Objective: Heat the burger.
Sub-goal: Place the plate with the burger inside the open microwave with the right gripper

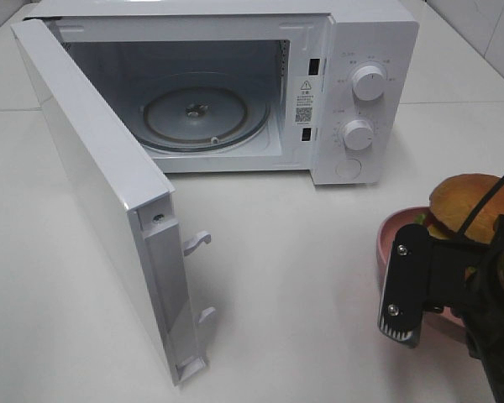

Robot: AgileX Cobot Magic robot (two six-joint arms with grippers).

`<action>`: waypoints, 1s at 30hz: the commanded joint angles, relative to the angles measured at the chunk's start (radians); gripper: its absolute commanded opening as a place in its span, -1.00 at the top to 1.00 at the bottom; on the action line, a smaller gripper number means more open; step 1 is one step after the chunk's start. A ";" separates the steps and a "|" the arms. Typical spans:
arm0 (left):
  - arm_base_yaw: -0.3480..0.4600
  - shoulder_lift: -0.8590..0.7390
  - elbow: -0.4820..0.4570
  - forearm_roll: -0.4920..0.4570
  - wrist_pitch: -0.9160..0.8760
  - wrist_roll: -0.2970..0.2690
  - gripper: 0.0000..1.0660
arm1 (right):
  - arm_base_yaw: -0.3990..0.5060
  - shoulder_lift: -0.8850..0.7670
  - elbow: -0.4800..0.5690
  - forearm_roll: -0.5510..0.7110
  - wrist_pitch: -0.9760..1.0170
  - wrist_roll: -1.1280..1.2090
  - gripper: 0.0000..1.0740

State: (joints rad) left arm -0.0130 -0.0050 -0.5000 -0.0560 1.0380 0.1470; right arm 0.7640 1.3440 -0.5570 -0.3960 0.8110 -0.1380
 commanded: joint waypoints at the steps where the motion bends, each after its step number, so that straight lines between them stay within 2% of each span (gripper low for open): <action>1: -0.006 -0.016 0.002 -0.002 -0.003 -0.003 -0.89 | 0.015 -0.028 -0.002 -0.043 -0.015 -0.065 1.00; 11: -0.006 -0.016 0.002 -0.002 -0.003 -0.003 -0.89 | 0.022 -0.030 -0.002 -0.042 -0.055 -0.238 1.00; 30: -0.006 -0.016 0.002 -0.002 -0.003 -0.003 -0.89 | 0.053 -0.034 -0.004 -0.040 -0.277 -0.640 1.00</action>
State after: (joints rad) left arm -0.0130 -0.0050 -0.5000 -0.0560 1.0380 0.1470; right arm 0.8160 1.3250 -0.5550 -0.4010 0.5780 -0.7550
